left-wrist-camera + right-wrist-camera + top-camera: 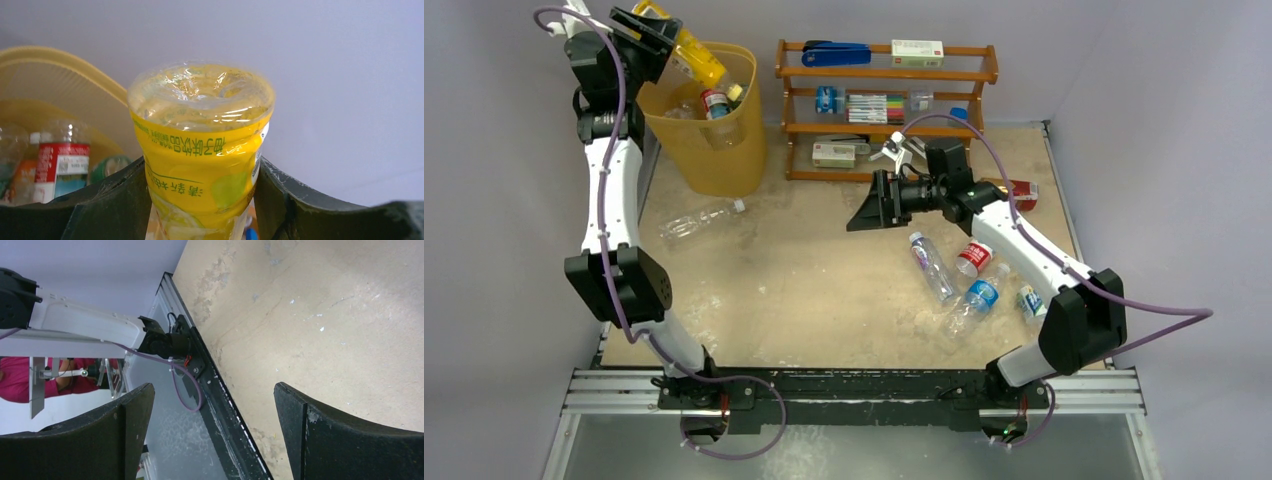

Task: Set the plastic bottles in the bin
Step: Place the plastic bottle in the trash bin.

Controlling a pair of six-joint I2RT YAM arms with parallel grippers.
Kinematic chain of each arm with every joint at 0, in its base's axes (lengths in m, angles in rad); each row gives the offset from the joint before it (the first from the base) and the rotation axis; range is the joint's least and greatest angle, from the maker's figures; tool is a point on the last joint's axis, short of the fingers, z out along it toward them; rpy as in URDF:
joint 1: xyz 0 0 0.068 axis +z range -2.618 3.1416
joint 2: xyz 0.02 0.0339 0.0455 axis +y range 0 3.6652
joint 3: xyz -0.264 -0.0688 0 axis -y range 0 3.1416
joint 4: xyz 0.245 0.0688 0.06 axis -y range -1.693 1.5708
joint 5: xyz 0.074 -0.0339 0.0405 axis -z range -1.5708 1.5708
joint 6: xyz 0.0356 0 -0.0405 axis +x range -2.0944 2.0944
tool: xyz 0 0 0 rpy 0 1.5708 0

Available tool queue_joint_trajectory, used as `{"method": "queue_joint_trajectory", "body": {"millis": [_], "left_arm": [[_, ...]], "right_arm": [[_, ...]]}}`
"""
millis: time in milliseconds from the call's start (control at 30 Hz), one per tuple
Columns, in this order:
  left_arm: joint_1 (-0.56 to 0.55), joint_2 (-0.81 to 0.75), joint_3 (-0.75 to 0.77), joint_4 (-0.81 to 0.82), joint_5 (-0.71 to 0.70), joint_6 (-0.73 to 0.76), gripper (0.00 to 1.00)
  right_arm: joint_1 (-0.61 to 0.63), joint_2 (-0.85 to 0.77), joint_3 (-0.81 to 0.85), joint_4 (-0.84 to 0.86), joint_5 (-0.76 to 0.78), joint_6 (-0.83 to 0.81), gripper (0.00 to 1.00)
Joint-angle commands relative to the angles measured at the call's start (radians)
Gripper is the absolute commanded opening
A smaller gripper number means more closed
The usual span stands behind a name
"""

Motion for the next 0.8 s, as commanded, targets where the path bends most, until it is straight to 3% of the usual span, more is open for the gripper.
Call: {"method": "queue_joint_trajectory", "body": {"millis": [0,233,433,767], "left_arm": [[0.029,0.051,0.081,0.172,-0.051,-0.048,0.56],[0.038,0.12,0.084,0.189,-0.149,0.052,0.58],[0.049,0.13,0.102,0.112,-0.155,0.122,0.85],[0.085,0.048,0.111,0.017,-0.122,0.115,0.86]], "right_arm": [[0.004,-0.027,-0.01,0.029,-0.02,-0.02,0.92],[0.004,-0.009,-0.005,0.034,-0.026,-0.023,0.92],[0.005,0.001,-0.001,0.029,-0.027,-0.027,0.92],[0.004,0.015,0.009,0.044,-0.017,-0.028,0.92]]}}
